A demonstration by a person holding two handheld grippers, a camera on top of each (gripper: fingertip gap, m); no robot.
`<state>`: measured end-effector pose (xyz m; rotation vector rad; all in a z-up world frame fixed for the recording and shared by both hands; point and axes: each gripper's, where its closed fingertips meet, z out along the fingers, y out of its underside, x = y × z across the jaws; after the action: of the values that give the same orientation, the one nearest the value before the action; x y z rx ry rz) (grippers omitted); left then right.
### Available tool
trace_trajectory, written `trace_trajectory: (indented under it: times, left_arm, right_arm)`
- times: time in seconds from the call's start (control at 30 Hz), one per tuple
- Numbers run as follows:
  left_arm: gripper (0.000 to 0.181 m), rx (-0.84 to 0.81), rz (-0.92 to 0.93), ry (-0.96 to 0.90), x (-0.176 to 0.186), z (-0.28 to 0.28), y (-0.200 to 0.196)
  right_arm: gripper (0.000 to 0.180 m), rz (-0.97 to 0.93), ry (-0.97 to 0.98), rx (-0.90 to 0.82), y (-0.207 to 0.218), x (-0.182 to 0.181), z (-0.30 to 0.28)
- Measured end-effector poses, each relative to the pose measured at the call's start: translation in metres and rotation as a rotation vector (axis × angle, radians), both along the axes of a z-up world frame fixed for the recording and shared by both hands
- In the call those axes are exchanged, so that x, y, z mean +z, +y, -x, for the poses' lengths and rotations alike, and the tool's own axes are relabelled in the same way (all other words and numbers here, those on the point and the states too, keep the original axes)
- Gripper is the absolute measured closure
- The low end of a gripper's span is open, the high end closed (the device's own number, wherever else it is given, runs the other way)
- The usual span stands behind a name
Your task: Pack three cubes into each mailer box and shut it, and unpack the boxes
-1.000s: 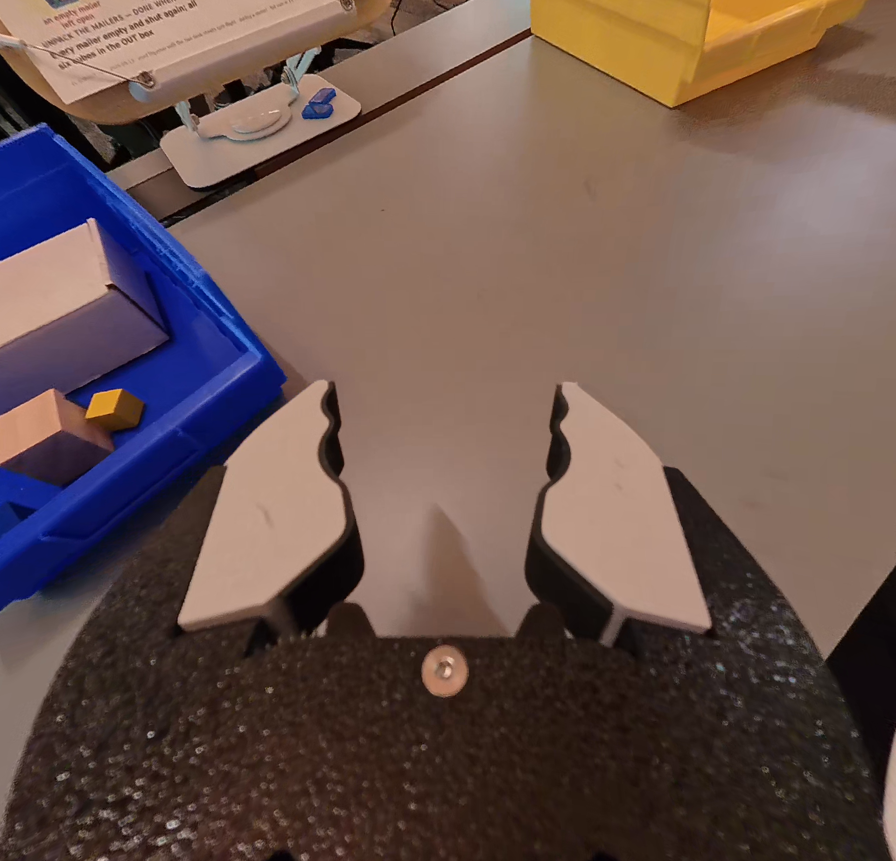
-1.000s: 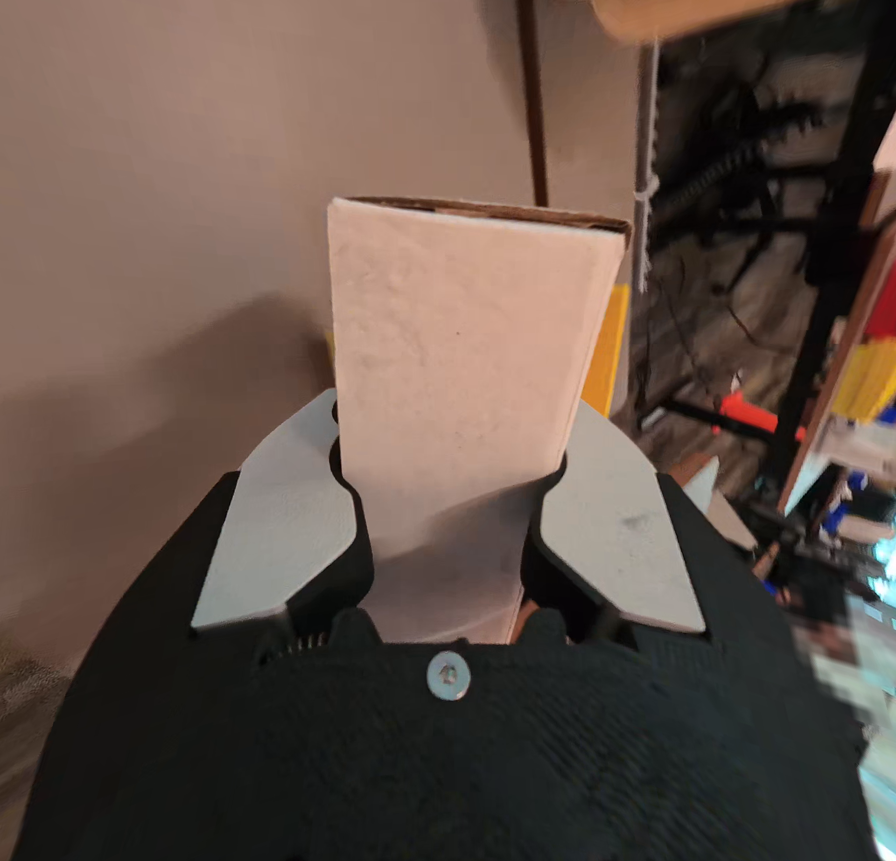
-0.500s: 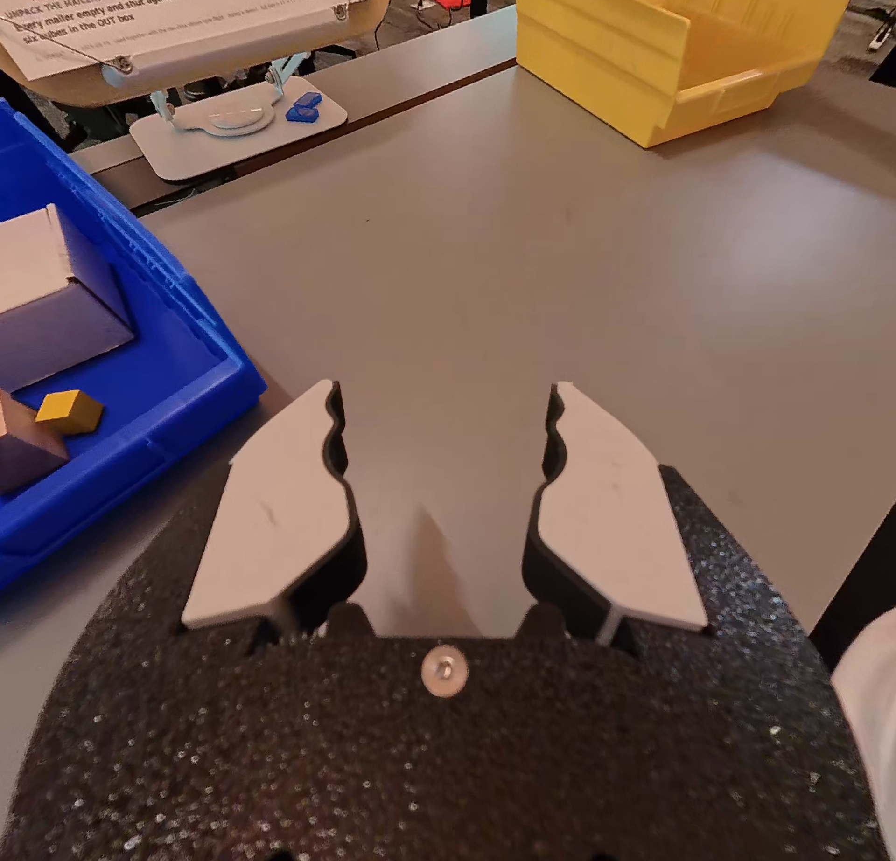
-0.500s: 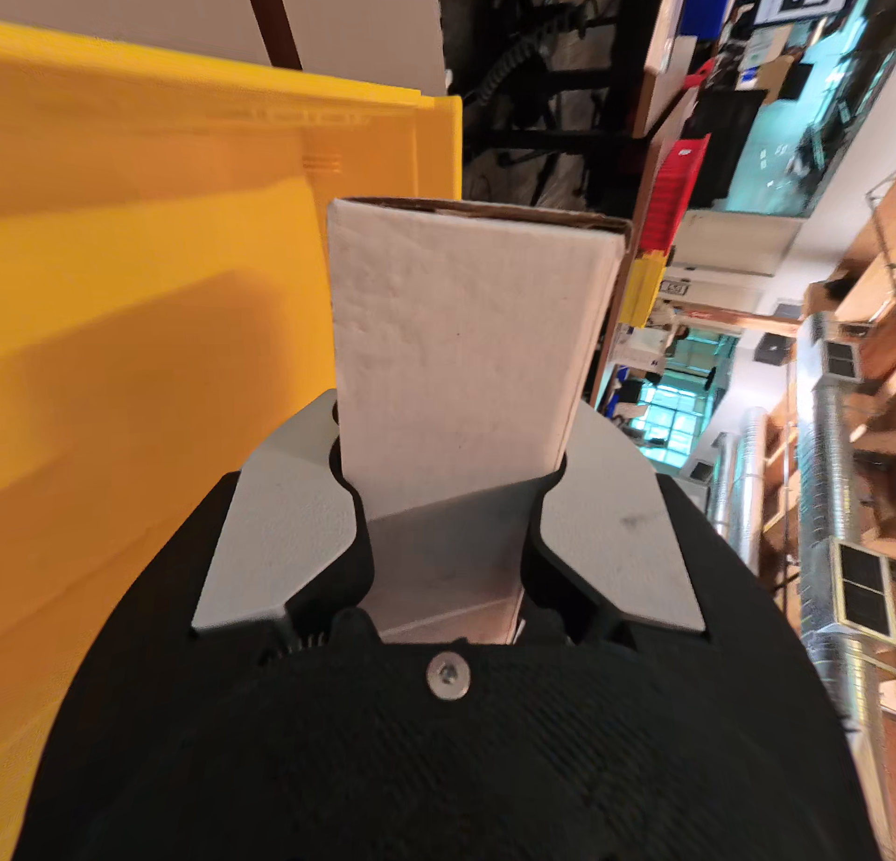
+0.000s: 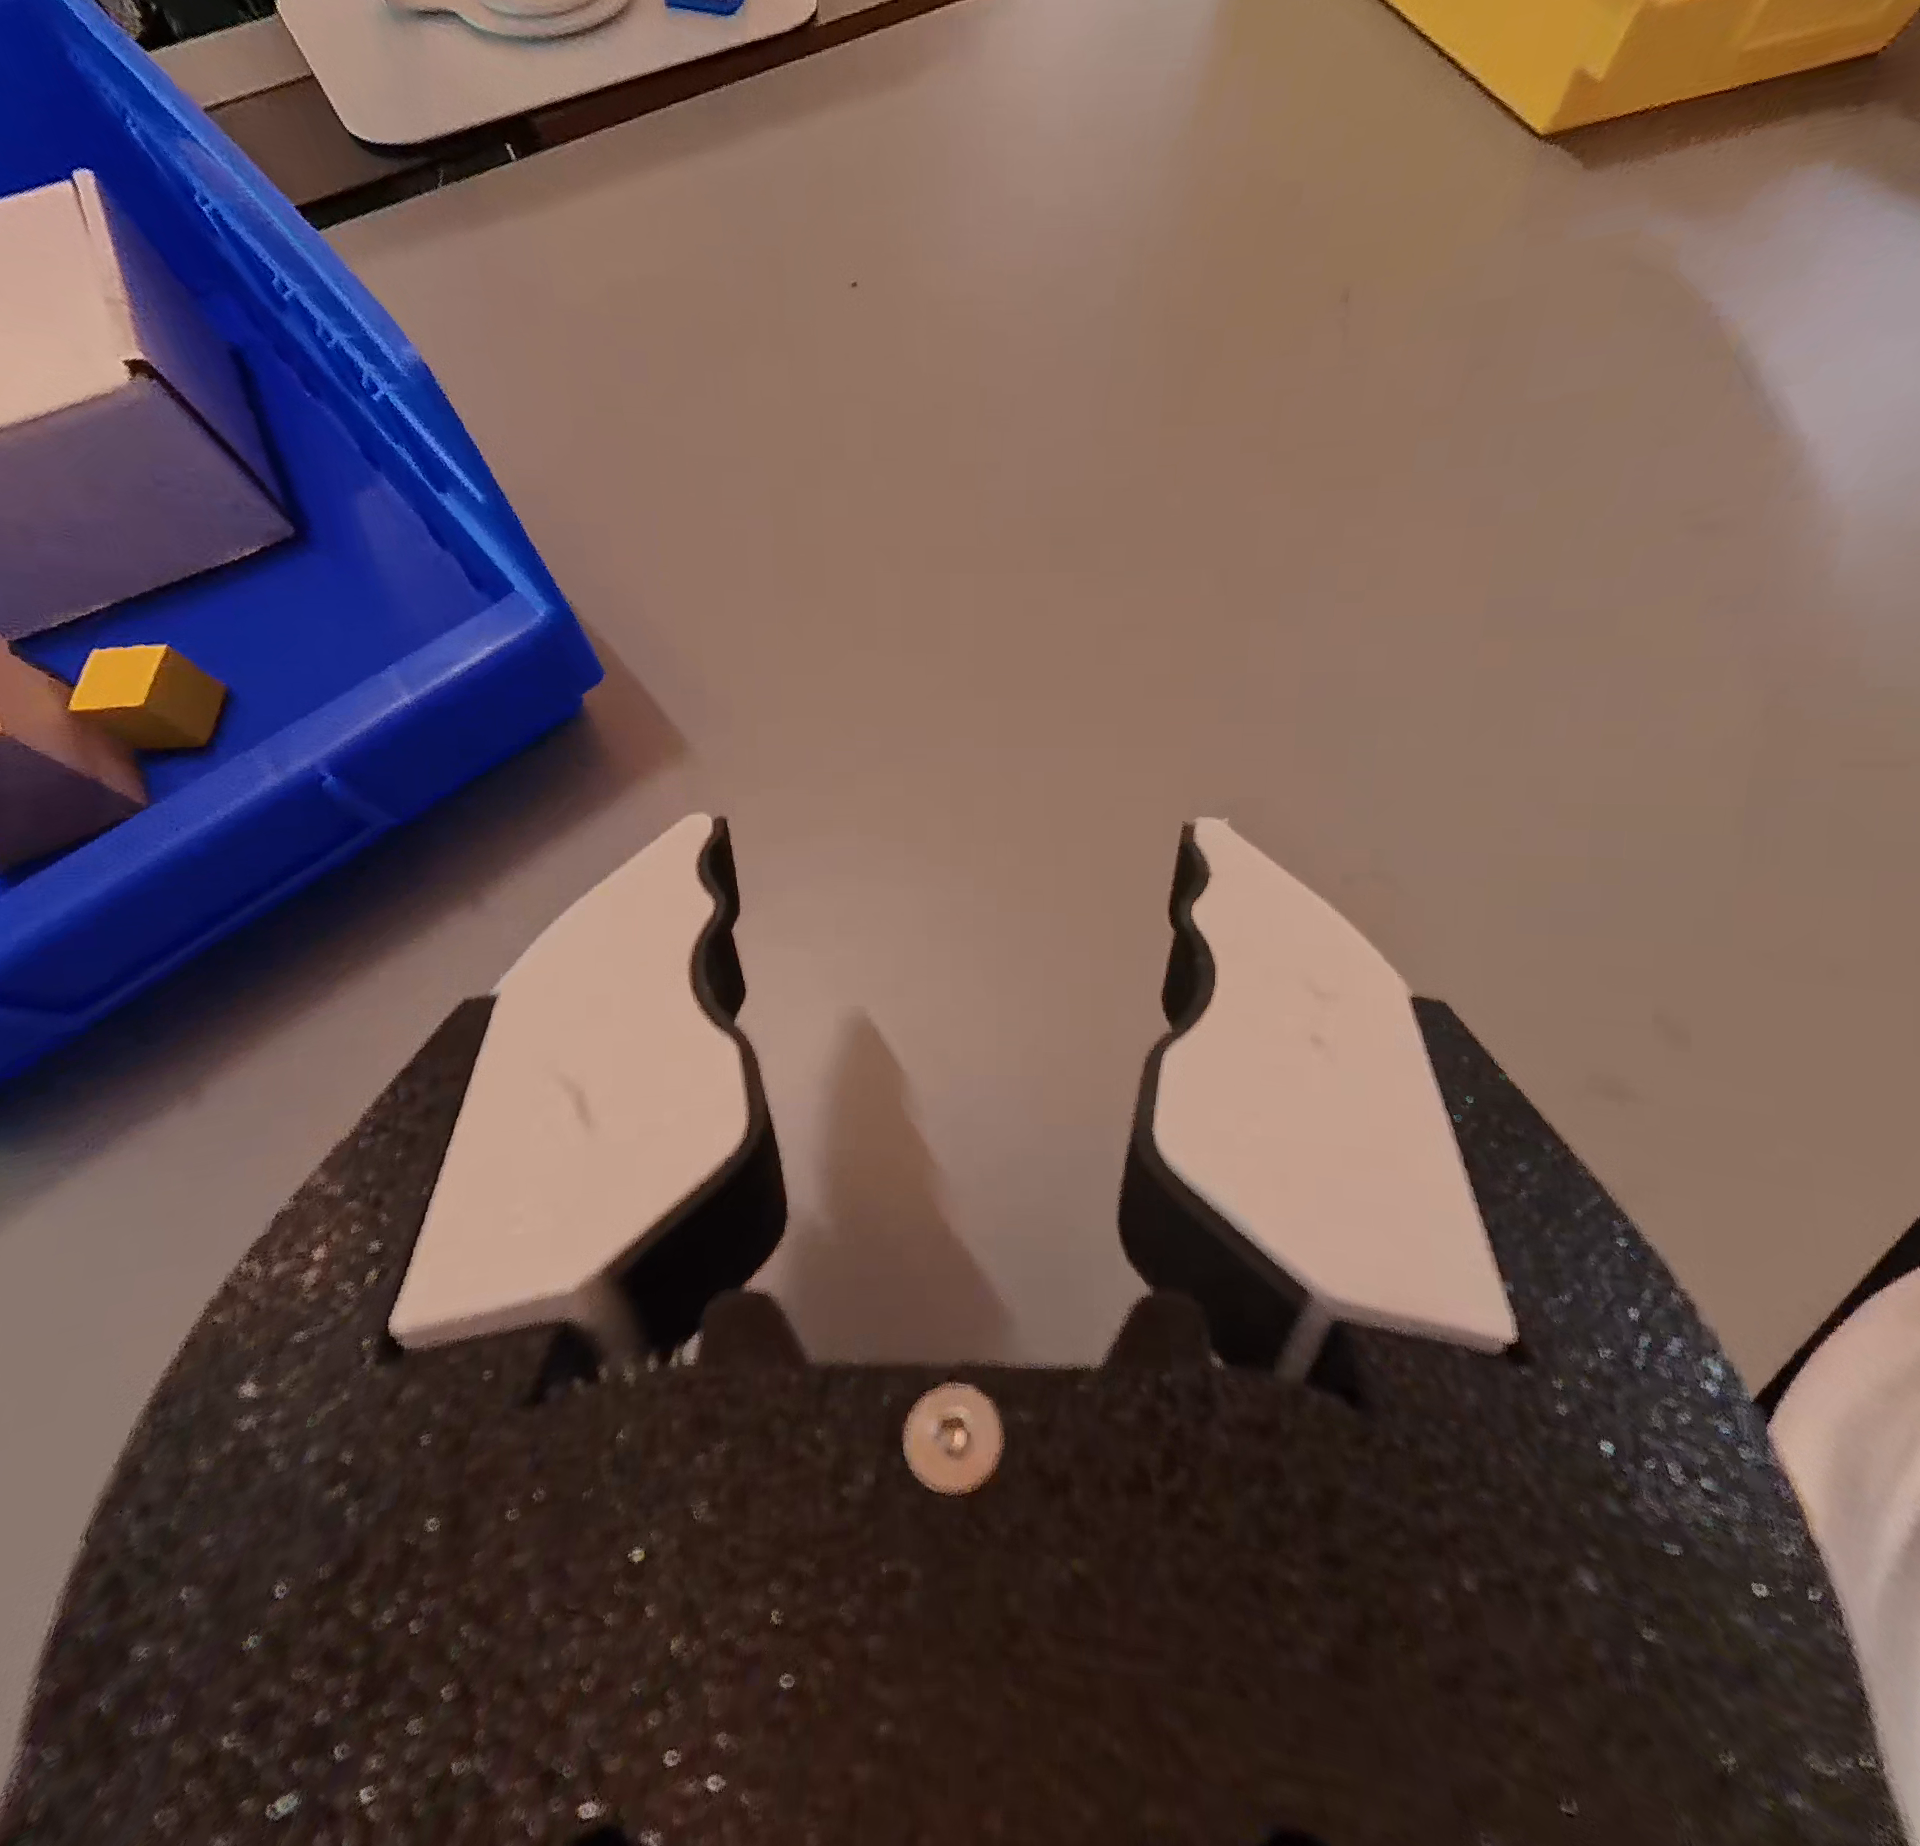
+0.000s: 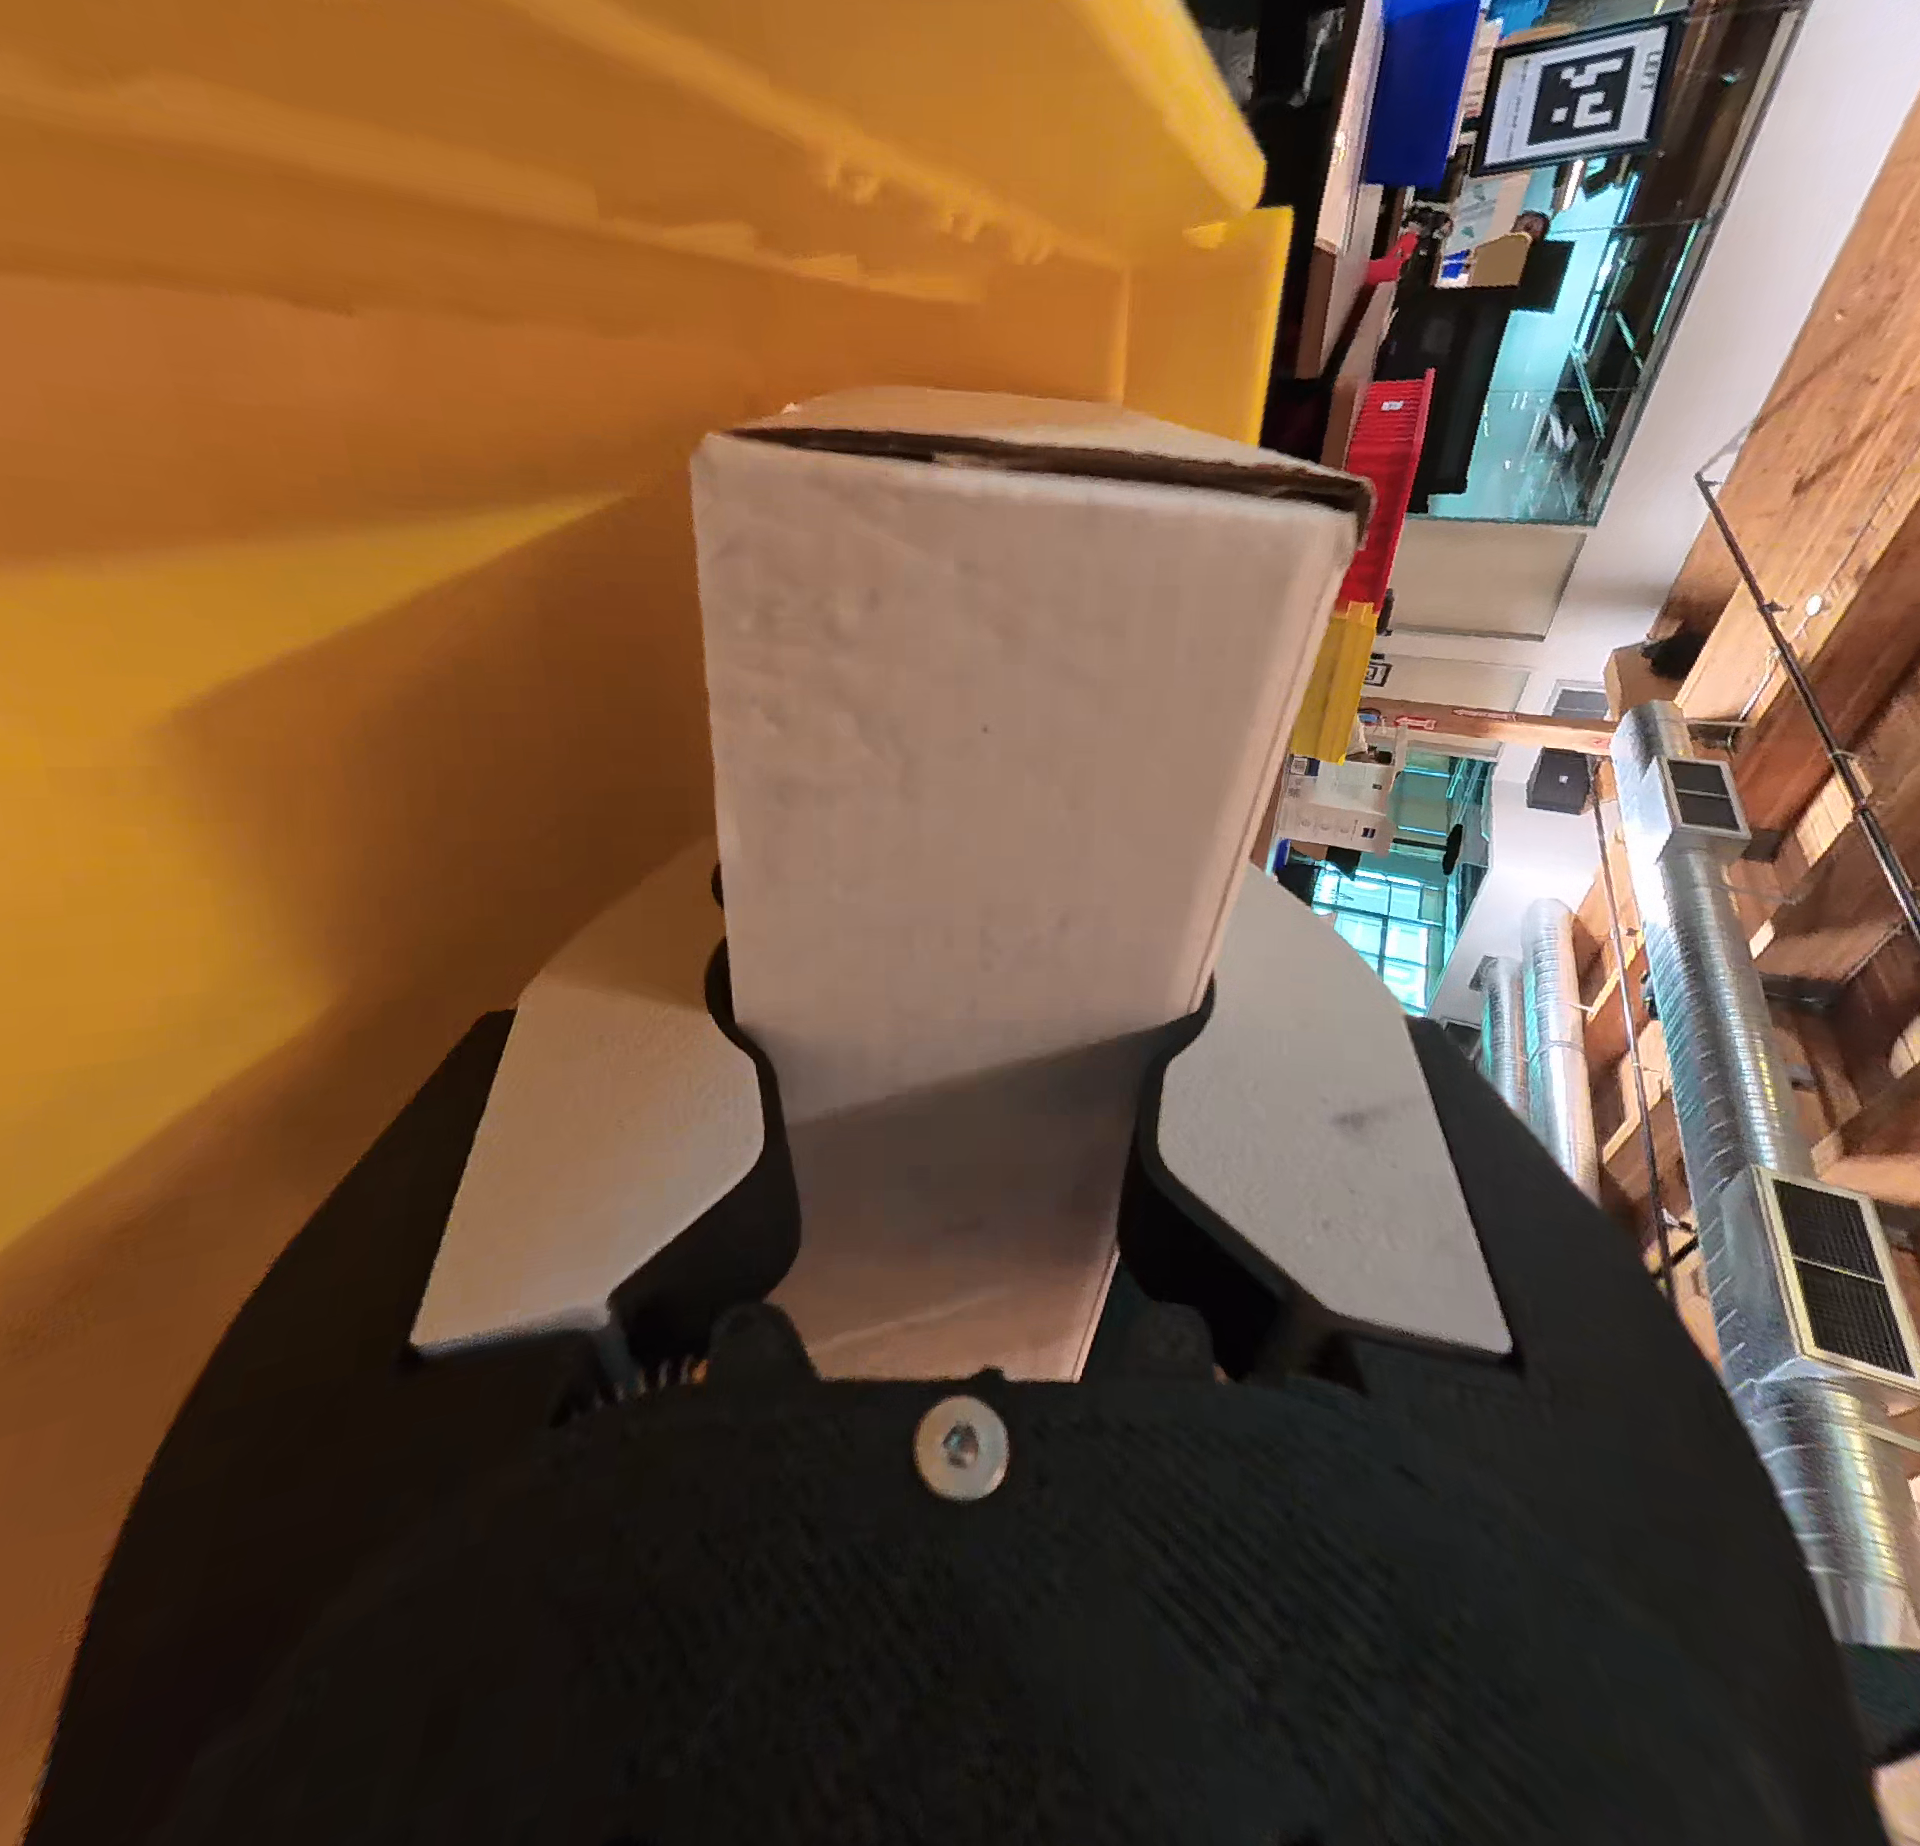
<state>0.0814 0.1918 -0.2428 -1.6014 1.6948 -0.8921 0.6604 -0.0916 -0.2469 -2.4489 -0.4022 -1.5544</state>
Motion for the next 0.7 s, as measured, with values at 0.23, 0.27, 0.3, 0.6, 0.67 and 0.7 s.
trace_trajectory:
  times: [0.23,0.27,0.3,0.6,0.67,0.7]
  left_arm:
    - [0.102,0.012,0.038,-0.019,0.008,-0.002,0.001]
    - [0.102,0.01,0.042,-0.027,0.011,-0.002,0.001]
    - [0.102,0.008,0.046,-0.037,0.013,-0.002,0.001]
    - [0.101,0.021,-0.007,-0.059,0.028,0.014,0.026]
    - [0.1,0.002,-0.054,-0.041,0.03,0.018,0.037]
    - [0.098,-0.008,-0.075,-0.022,0.031,0.019,0.044]
  right_arm:
    - [0.102,0.095,0.032,0.043,-0.002,-0.024,0.003]
    - [0.103,0.102,0.046,0.043,-0.003,-0.025,0.004]
    - [0.103,0.108,0.056,0.041,-0.003,-0.025,0.005]
    - [0.078,0.004,0.262,-0.058,-0.026,-0.013,0.04]
    - [0.077,-0.077,0.313,-0.081,-0.034,-0.004,0.052]
    - [0.079,-0.102,0.346,-0.078,-0.038,-0.001,0.06]
